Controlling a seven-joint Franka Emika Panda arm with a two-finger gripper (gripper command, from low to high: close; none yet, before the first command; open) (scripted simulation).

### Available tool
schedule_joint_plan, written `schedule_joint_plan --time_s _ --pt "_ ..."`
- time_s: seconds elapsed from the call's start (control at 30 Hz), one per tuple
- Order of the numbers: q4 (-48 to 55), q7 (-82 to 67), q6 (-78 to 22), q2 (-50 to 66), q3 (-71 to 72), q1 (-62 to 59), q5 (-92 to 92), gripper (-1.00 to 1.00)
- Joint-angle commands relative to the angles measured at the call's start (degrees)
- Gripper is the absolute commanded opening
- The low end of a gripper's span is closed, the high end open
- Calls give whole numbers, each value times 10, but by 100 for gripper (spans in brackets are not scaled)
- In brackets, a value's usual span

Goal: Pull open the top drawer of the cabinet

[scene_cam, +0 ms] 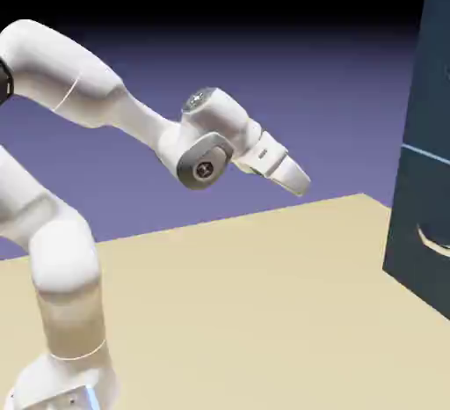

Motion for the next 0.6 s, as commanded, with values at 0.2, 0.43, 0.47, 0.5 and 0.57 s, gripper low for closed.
schedule_joint_plan --time_s 0.2,0.43,0.47,0.5,0.57 --pt "73 55 33 2 -133 145 18 0" --pt "147 111 66 5 -267 291 36 0" --pt "157 119 71 5 -286 311 39 0" --pt "168 127 75 5 -305 332 42 0" --pt "189 143 85 6 -343 374 47 0"
